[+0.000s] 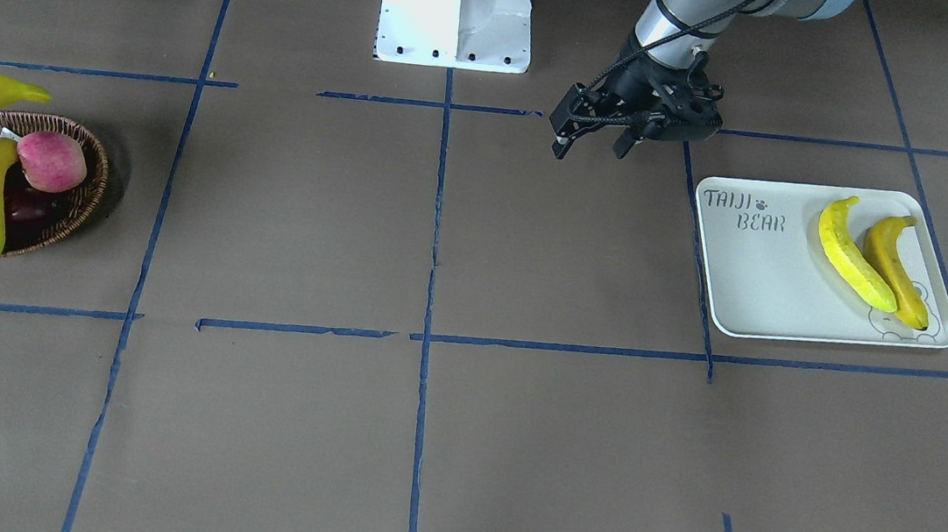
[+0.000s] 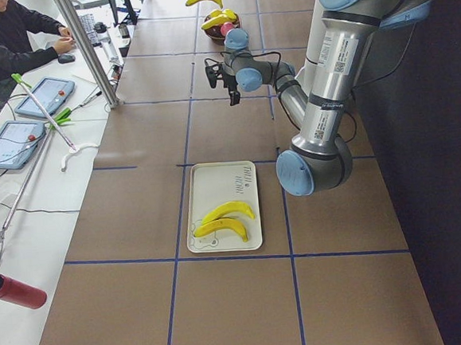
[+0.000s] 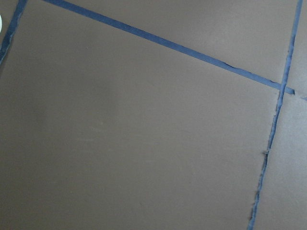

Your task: Transfer all bananas from basket to plate

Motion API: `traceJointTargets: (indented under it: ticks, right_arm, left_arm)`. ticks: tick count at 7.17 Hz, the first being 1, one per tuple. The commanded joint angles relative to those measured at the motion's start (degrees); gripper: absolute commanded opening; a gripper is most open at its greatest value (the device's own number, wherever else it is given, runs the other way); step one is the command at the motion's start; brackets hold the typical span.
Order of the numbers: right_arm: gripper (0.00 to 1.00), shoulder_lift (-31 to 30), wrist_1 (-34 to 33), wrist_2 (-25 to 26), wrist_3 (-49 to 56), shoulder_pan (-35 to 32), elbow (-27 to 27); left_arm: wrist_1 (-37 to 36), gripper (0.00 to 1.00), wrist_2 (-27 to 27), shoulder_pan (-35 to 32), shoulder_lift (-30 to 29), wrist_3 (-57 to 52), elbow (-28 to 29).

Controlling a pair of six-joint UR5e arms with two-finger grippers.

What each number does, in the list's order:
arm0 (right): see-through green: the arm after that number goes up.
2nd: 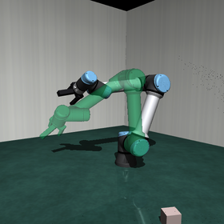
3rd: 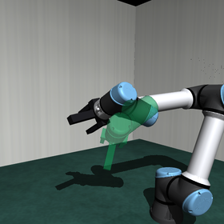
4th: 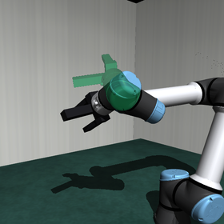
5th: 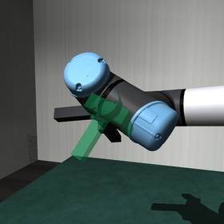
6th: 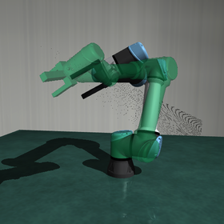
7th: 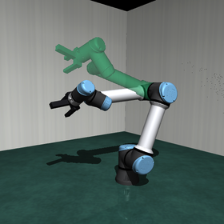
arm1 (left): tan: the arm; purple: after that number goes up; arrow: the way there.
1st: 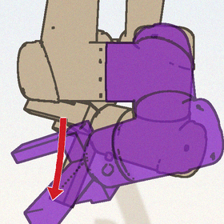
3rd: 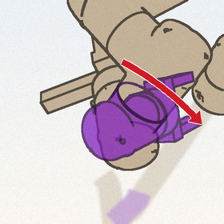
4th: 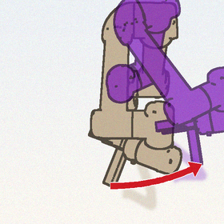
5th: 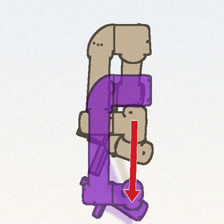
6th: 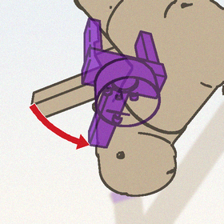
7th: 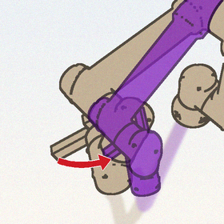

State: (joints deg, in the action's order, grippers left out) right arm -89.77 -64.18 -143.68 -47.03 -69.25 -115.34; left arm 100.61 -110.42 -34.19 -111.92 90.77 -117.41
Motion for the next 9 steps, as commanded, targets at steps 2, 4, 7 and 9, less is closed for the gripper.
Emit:
traceJointTargets:
  ticks: [2, 4, 7, 9]
  right_arm:
    - [0.01, 17.55, 0.11, 19.24, -25.78, 23.30, -2.43]
    - [0.01, 22.08, -0.33, 37.43, -28.12, 39.31, -2.43]
    - [0.01, 22.79, -0.33, 49.42, -28.21, 49.27, -3.75]
    - [0.01, 23.59, -0.33, 50.52, -28.30, 50.62, -3.84]
  left_arm:
    - [17.80, 0.99, 0.03, -0.18, -1.37, 9.84, 1.04]
    - [21.19, 0.99, -0.06, -1.14, -1.72, 11.26, 1.31]
    - [27.34, 0.99, -0.06, -1.76, -3.56, 17.22, 3.85]
    - [27.80, 0.99, -0.06, -1.41, -7.68, 17.77, 8.76]
